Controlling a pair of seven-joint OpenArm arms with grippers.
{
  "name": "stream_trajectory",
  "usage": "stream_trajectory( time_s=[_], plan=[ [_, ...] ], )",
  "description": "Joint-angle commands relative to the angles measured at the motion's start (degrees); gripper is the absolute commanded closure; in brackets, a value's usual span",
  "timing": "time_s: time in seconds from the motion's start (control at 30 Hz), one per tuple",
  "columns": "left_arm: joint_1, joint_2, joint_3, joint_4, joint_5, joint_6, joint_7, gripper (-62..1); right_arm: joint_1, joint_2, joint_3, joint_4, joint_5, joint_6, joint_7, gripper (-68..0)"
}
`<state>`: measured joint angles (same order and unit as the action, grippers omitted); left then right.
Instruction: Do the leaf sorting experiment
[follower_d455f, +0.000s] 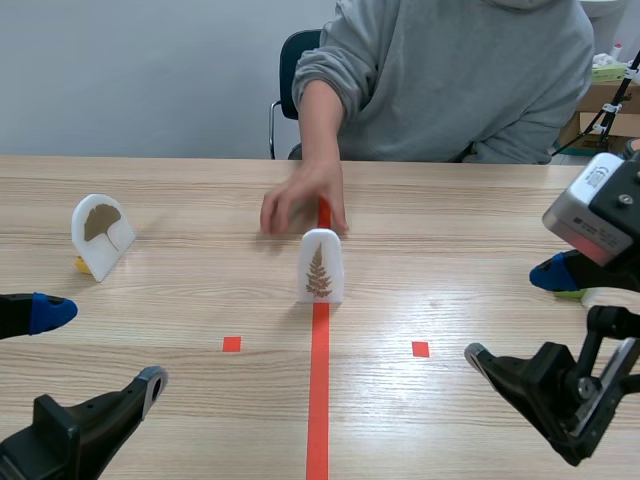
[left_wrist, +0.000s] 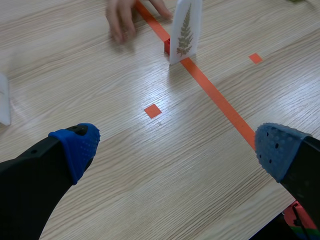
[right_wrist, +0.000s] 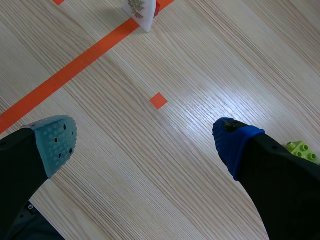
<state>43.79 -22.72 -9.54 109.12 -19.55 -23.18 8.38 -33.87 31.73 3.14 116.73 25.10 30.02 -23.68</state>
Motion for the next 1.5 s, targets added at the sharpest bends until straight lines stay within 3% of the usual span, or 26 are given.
stream_trajectory(
  time_s=[0.0, 0.33, 1.47],
  plan=[
    [-0.17, 0.13, -0.28, 0.42, -0.37, -0.15, -0.83, -62.3, 0.55, 0.0, 0.44, 0.26, -0.02, -0.2, 0.46, -55.4],
    [-0.17, 0.13, -0.28, 0.42, -0.37, -0.15, -0.85, -62.3, 0.55, 0.0, 0.44, 0.26, -3.3, -0.2, 0.46, -55.4],
    [-0.17, 0.13, -0.28, 0.42, -0.37, -0.15, -0.83, -62.3, 0.55, 0.0, 0.44, 0.26, -3.3, -0.37, 0.44, -55.4]
  ],
)
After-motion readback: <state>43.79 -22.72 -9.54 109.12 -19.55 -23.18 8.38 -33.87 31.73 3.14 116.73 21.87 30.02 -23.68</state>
